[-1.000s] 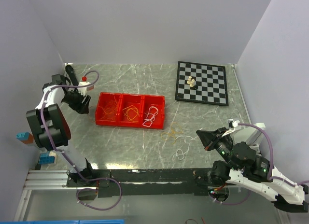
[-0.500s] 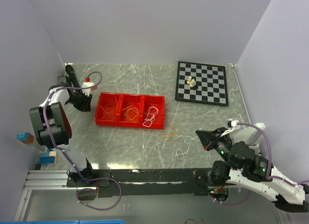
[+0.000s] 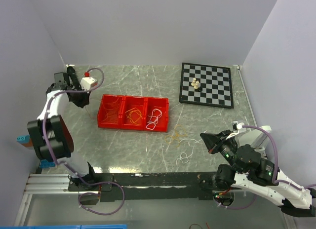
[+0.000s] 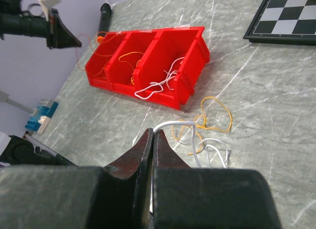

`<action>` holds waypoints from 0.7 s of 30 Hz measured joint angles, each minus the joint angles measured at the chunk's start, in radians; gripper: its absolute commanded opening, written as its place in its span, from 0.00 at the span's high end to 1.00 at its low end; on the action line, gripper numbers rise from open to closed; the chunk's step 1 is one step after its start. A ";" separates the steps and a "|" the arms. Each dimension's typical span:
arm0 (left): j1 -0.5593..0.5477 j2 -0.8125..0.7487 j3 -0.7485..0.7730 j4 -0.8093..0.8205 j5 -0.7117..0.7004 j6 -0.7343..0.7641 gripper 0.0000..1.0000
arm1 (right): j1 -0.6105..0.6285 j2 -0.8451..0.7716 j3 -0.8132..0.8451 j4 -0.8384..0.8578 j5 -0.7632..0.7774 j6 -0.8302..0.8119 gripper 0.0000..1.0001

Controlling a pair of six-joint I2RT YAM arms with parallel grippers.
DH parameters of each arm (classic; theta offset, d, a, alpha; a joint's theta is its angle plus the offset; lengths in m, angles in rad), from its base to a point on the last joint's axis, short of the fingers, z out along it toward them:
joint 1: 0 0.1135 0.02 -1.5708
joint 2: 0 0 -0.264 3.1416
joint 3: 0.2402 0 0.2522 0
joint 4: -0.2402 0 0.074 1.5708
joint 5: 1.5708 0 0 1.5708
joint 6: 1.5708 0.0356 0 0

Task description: Untangle the cables

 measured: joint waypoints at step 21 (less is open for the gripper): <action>-0.377 -0.158 -0.236 0.346 -0.216 0.213 0.92 | 0.000 -0.001 -0.003 0.001 0.000 0.016 1.00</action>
